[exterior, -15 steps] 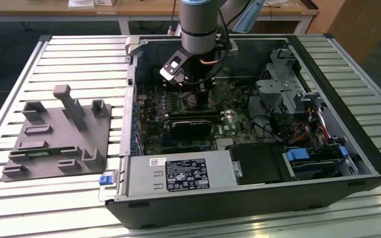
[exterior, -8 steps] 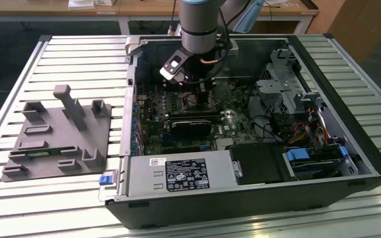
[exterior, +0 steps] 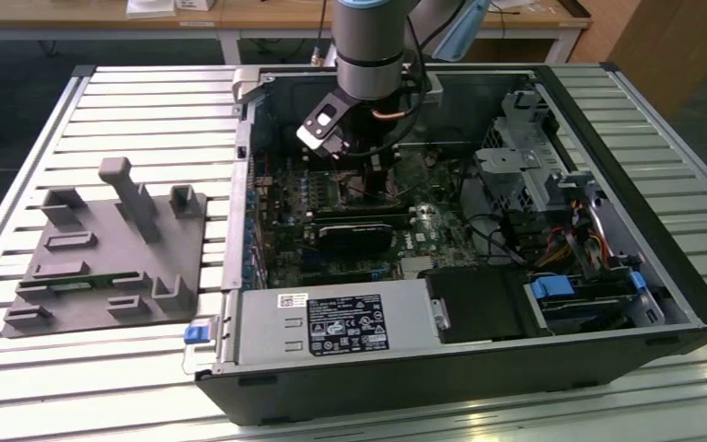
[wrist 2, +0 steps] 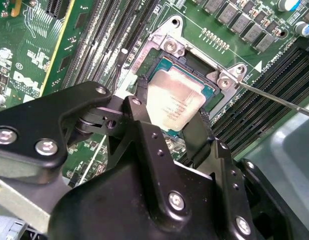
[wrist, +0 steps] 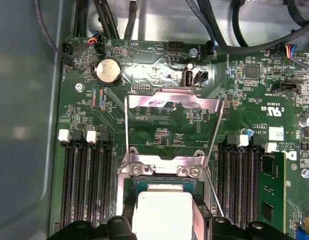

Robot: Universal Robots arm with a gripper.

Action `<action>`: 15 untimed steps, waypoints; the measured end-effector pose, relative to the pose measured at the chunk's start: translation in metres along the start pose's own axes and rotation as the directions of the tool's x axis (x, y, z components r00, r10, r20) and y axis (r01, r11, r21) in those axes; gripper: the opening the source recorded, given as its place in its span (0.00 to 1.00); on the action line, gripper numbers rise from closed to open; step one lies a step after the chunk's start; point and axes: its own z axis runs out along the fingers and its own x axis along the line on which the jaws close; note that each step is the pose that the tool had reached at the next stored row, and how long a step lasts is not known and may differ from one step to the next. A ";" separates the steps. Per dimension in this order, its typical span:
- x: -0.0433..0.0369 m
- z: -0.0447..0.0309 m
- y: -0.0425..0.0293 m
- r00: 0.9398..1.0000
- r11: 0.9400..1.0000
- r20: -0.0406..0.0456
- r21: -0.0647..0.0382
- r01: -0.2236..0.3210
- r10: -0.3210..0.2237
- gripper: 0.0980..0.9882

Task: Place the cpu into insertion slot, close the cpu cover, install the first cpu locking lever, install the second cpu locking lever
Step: 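Place the cpu into insertion slot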

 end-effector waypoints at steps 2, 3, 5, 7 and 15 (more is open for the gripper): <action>0.0001 0.0000 0.0000 1.000 1.000 0.000 0.000 0.000 0.000 0.49; 0.0001 0.0000 0.0000 1.000 1.000 0.000 0.000 0.000 0.000 0.50; 0.0001 -0.0005 0.0001 1.000 1.000 0.000 0.000 0.000 0.000 0.57; 0.0000 -0.0033 0.0002 1.000 1.000 0.000 0.000 0.000 0.000 0.57; -0.0004 -0.0195 0.0013 1.000 1.000 -0.001 0.000 0.000 0.000 0.56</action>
